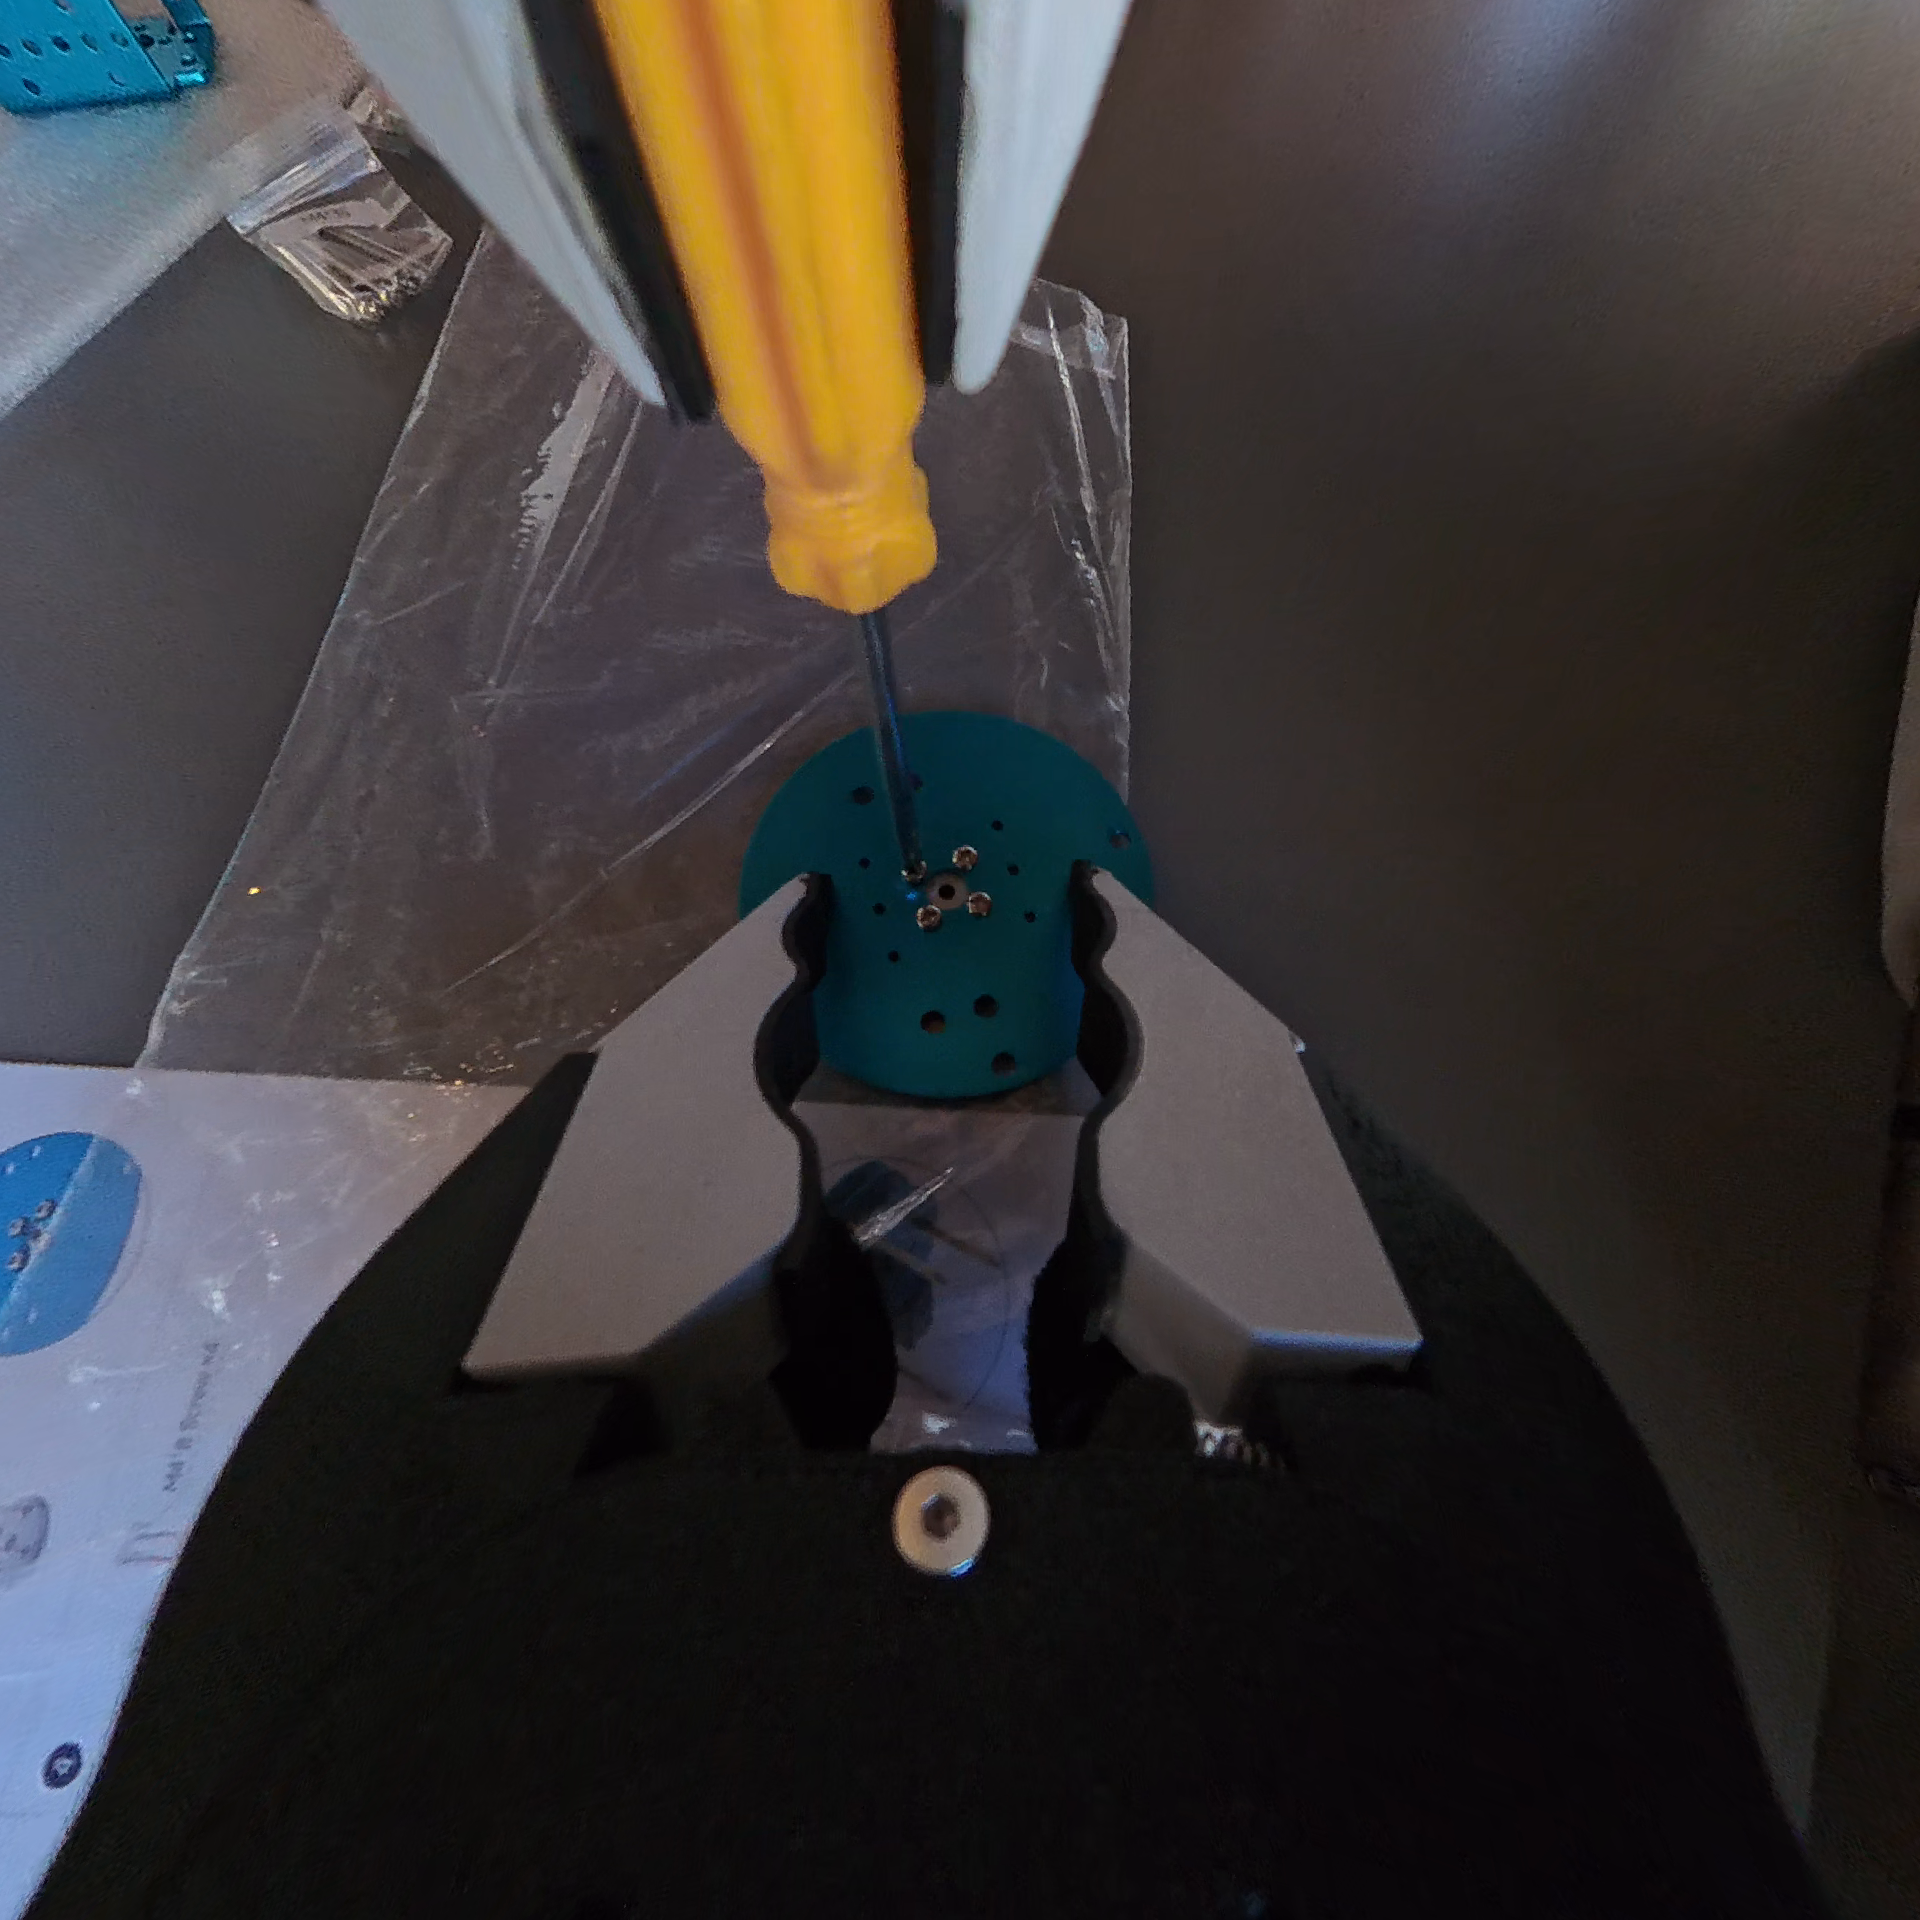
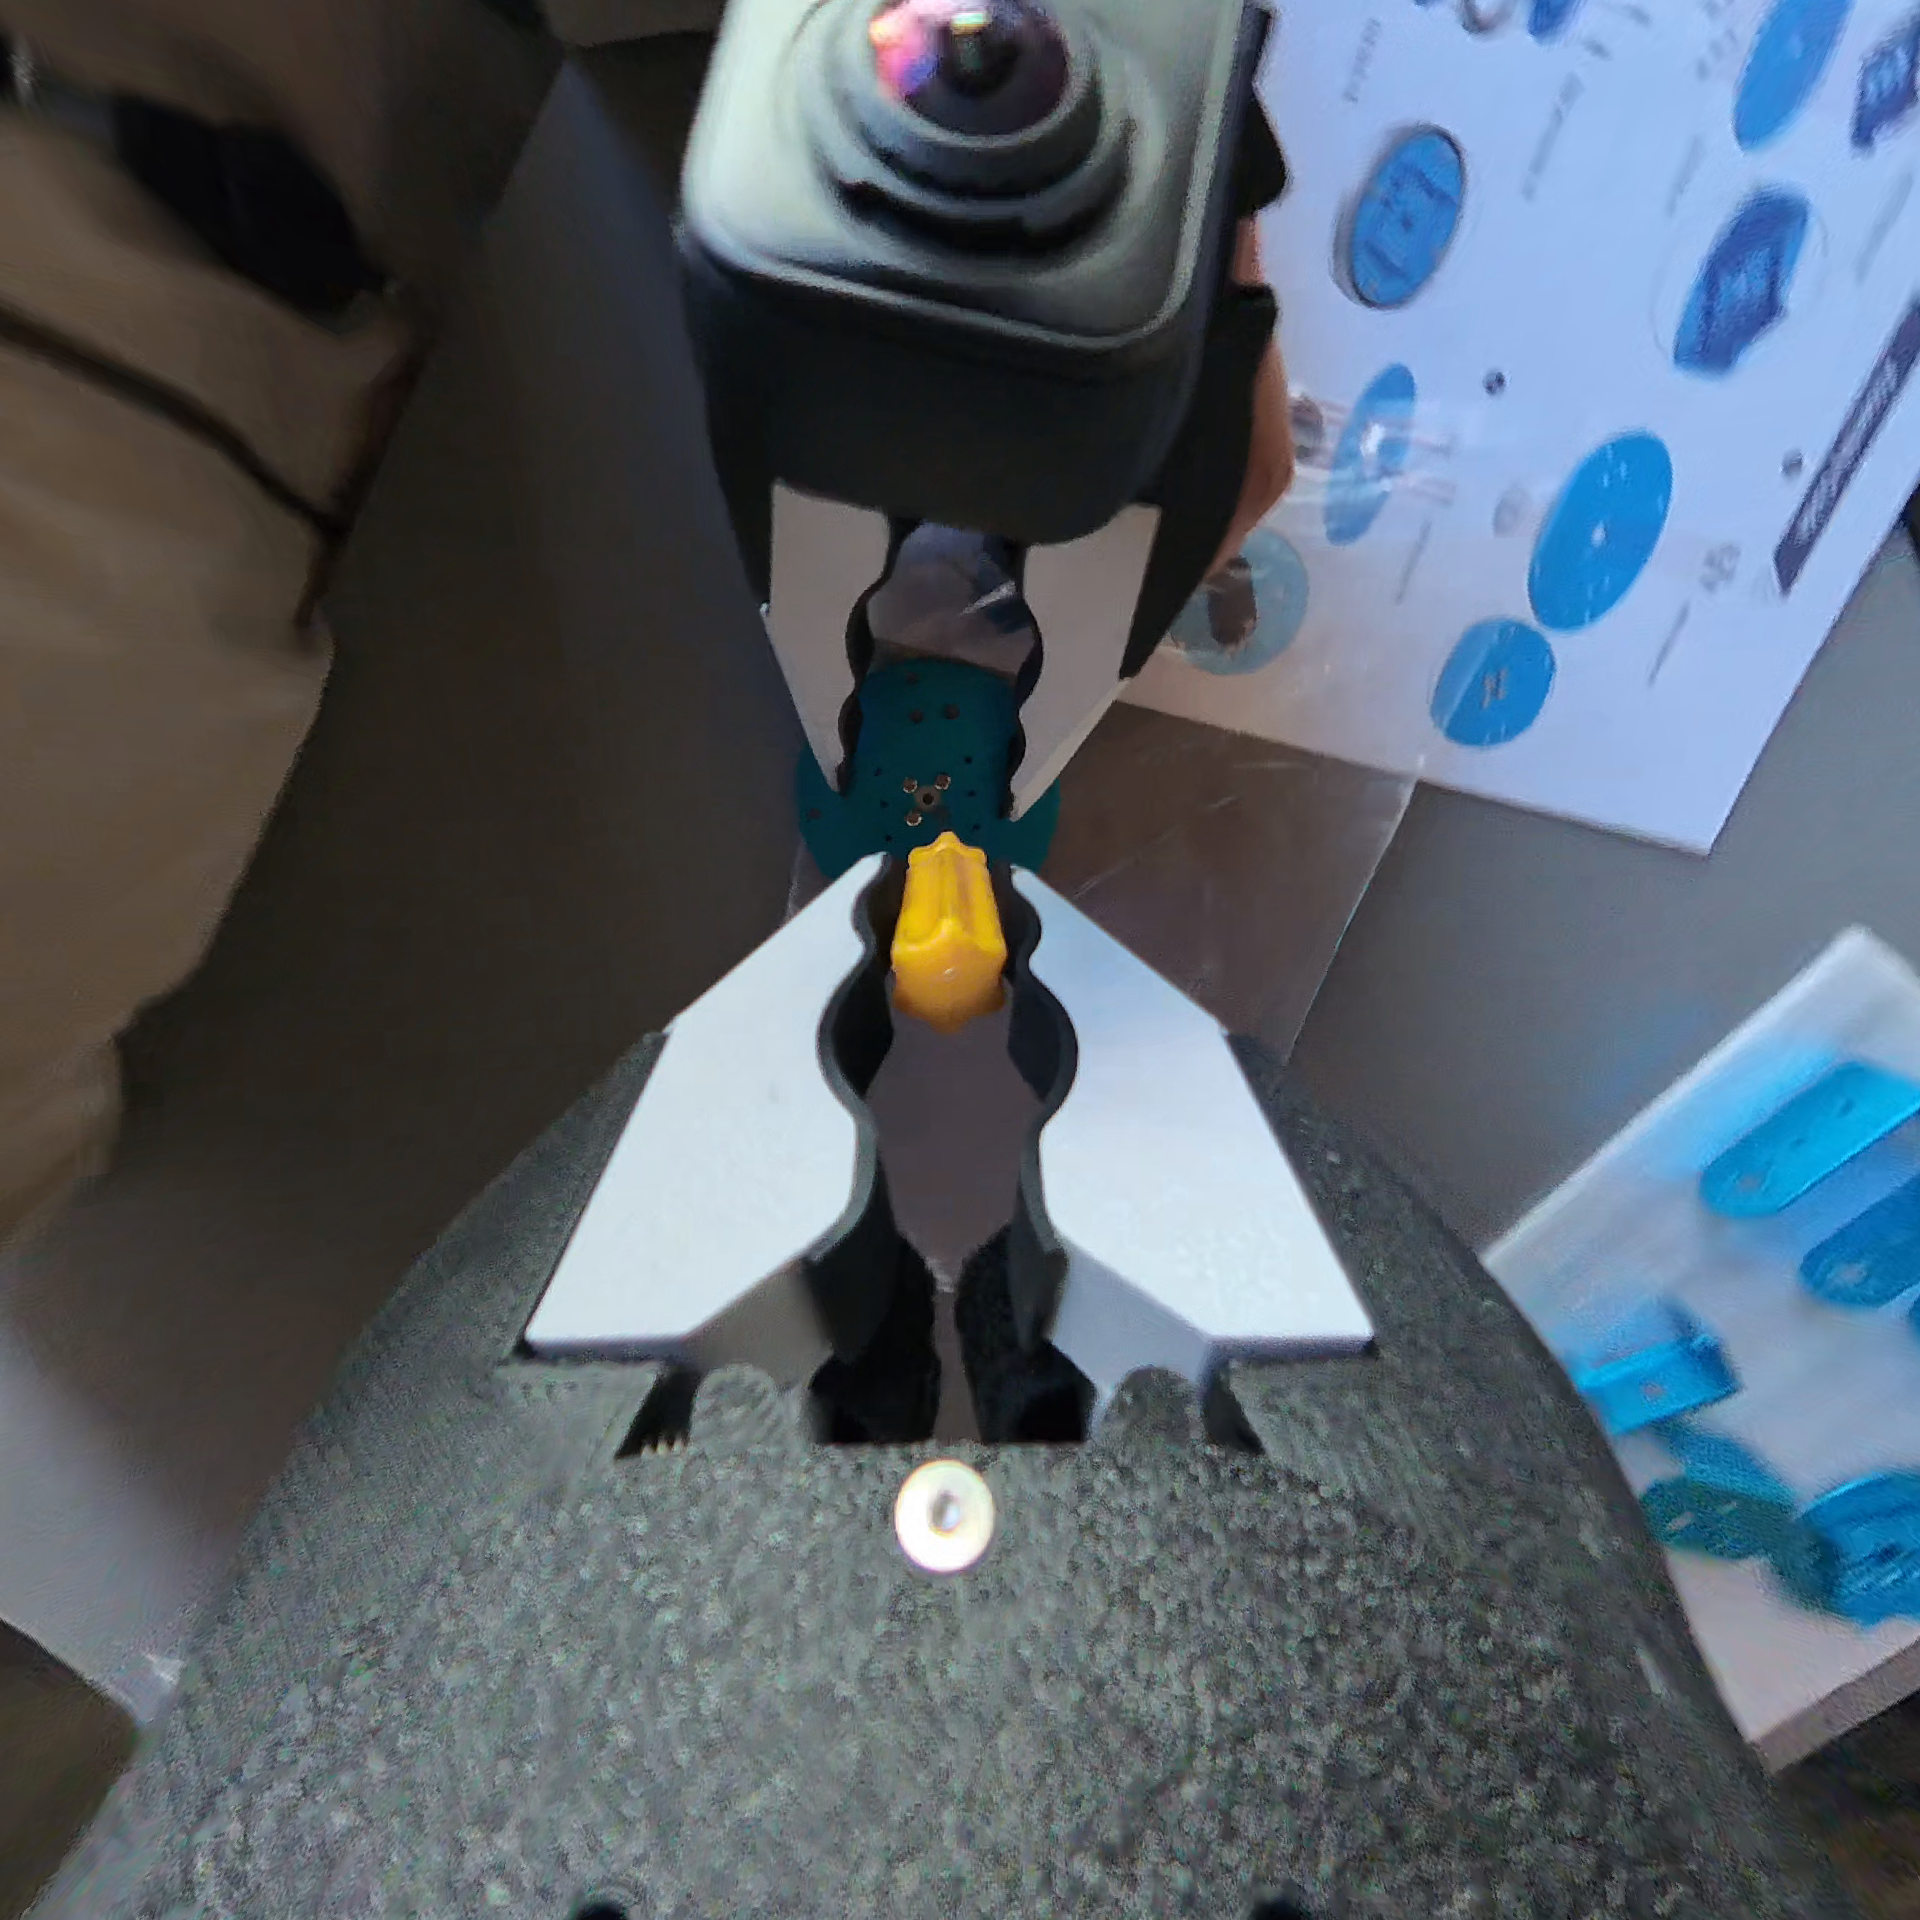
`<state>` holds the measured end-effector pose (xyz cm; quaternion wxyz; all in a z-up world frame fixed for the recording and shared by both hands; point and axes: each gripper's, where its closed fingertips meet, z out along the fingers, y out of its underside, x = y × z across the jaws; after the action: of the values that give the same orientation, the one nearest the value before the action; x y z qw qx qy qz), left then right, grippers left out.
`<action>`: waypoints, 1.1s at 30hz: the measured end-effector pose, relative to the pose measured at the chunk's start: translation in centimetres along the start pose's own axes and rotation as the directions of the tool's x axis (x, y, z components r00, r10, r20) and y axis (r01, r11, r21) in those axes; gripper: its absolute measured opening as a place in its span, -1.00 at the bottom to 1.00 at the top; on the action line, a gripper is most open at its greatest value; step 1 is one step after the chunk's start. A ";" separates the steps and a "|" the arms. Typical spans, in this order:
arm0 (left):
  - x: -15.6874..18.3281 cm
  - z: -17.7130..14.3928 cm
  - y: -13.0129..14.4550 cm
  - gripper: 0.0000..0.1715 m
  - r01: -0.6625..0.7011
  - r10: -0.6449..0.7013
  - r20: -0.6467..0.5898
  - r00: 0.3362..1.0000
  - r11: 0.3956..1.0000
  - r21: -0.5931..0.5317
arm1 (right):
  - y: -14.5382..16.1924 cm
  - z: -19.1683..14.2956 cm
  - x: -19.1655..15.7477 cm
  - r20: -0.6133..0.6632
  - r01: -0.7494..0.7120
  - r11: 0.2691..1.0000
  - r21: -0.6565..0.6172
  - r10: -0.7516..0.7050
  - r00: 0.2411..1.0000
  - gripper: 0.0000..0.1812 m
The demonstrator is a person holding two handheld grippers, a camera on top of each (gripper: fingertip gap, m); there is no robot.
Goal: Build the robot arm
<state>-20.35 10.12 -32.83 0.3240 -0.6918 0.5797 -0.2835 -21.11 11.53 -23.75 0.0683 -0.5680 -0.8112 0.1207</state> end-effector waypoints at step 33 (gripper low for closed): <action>-2.3 -1.9 1.0 -0.66 0.517 -0.516 -0.069 0.854 0.856 -0.002 | 2.7 -0.2 -2.5 -0.208 -0.720 0.616 0.321 0.787 0.581 -0.82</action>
<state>-22.81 12.08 -32.41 0.2224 -0.8093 0.3810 -0.3879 -17.75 10.13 -24.21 0.2017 -0.8609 -0.4506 0.1232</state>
